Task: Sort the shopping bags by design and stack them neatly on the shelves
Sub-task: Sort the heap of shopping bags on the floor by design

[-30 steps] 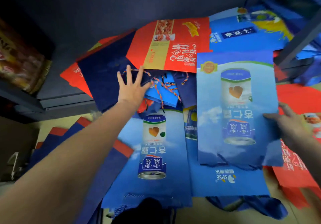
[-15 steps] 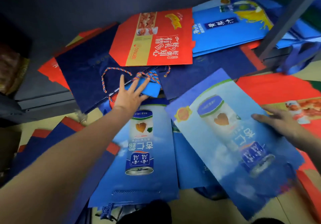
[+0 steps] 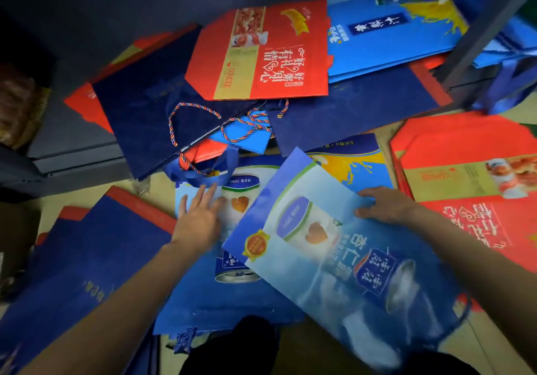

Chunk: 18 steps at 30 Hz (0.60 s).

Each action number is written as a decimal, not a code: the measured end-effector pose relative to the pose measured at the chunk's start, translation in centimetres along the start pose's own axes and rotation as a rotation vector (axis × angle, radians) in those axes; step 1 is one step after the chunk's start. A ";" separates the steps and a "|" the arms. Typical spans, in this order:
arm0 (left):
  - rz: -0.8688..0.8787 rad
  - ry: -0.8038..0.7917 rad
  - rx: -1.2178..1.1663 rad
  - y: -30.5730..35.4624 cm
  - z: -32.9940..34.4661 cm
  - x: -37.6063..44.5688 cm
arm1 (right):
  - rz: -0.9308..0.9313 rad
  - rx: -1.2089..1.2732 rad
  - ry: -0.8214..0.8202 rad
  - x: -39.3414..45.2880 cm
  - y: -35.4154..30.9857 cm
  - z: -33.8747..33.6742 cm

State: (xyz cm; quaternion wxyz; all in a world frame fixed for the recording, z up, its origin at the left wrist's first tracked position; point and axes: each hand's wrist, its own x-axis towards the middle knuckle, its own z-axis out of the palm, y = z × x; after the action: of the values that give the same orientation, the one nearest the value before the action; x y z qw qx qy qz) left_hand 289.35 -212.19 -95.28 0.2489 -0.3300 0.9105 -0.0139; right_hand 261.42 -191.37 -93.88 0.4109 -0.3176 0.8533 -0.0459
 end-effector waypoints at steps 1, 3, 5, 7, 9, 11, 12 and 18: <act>0.007 -0.036 0.010 -1.0 0.3 -0.1 | 0.003 -0.014 -0.023 0.1 0.0 -0.1; 0.068 -0.111 -0.016 -2.2 0.9 -0.4 | 0.012 -0.011 -0.070 -0.3 0.4 -0.4; 0.107 -0.171 -0.066 -3.1 1.0 -0.6 | 0.024 0.017 -0.078 -0.6 0.7 -0.6; 0.137 -0.172 -0.092 -3.7 1.4 -0.6 | 0.041 0.020 -0.086 -0.6 0.7 -0.6; 0.158 -0.173 -0.107 -4.0 1.9 -0.8 | 0.057 0.004 -0.062 -0.1 0.0 -0.1; 0.157 -0.171 -0.123 -4.1 2.5 -1.2 | 0.080 0.064 0.021 0.7 -1.4 0.4; 0.147 -0.157 -0.121 -4.2 2.6 -1.3 | 0.109 0.148 0.077 1.2 -2.4 0.7; -0.099 -0.066 -0.083 -6.8 2.0 0.1 | 0.153 0.428 0.181 1.7 -8.5 3.1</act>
State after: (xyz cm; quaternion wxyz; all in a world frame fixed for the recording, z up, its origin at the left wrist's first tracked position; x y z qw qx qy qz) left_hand 294.27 -217.27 -95.80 0.2638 -0.3849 0.8842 0.0225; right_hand 267.20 -198.47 -94.17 0.3932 -0.1523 0.8790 -0.2226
